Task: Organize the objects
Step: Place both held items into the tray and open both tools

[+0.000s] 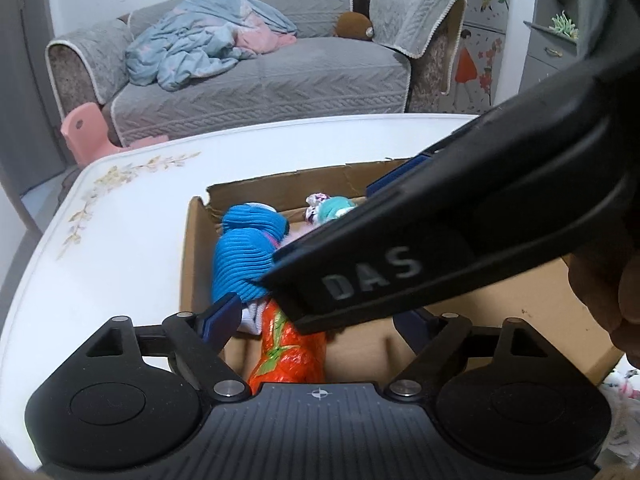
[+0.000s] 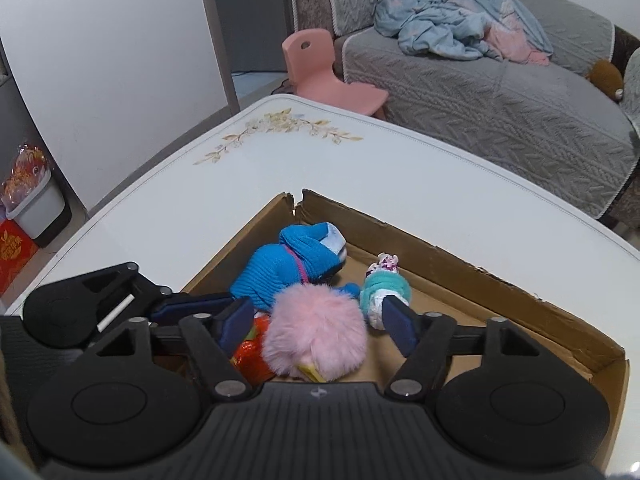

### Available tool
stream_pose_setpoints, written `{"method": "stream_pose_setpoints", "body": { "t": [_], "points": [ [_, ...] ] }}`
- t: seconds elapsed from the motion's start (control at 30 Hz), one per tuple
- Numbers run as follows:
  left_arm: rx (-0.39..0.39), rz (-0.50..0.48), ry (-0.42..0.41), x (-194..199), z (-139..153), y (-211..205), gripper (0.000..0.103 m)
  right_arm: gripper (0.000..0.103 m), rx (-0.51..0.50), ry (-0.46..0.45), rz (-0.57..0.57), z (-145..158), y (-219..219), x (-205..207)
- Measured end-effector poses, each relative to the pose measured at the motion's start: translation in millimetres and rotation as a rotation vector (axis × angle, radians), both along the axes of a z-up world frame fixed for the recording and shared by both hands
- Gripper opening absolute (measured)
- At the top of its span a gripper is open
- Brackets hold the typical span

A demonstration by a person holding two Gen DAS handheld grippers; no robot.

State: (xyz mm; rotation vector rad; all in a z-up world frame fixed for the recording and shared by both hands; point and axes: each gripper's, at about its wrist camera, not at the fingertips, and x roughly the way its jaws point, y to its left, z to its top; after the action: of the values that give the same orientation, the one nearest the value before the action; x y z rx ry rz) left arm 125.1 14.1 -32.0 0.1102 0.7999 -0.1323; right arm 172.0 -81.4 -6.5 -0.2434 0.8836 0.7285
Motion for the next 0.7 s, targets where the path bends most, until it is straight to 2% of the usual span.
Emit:
{"method": "stream_pose_setpoints", "body": {
  "t": [0.53, 0.7],
  "points": [
    [-0.003, 0.031, -0.035, -33, 41, 4, 0.089, 0.077, 0.07, -0.046, -0.017, 27, -30, -32],
    [-0.023, 0.024, -0.075, -55, 54, 8, 0.094, 0.08, 0.103, -0.079, -0.016, 41, -36, -55]
  ]
}}
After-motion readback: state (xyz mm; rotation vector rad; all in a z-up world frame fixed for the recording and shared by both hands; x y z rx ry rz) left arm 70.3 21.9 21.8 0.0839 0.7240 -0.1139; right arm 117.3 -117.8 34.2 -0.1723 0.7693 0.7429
